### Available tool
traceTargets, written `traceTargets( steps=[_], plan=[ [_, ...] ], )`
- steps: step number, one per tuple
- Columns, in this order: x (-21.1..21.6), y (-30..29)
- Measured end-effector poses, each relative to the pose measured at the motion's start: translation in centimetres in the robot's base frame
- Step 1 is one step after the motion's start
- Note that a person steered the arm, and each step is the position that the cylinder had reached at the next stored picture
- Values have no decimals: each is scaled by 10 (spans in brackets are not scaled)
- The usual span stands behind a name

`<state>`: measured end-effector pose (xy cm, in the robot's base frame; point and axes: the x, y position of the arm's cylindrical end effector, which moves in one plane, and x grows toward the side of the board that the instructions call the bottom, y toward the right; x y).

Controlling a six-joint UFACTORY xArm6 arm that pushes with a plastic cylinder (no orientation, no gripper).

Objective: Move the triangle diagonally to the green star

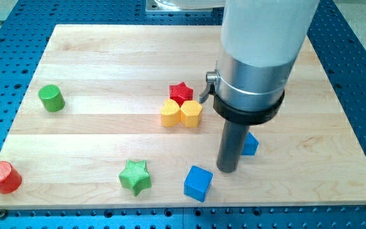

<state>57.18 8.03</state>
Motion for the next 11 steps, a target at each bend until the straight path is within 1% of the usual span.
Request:
traceTargets(
  steps=[1, 2, 3, 4, 5, 6, 7, 8, 9, 10, 11],
  plan=[
    [5, 57],
    [-19, 84],
    [-48, 60],
    [-49, 9],
    [-49, -16],
    [-49, -20],
    [-34, 26],
    [-12, 17],
    [-25, -21],
    [-43, -47],
    [-25, -43]
  ],
)
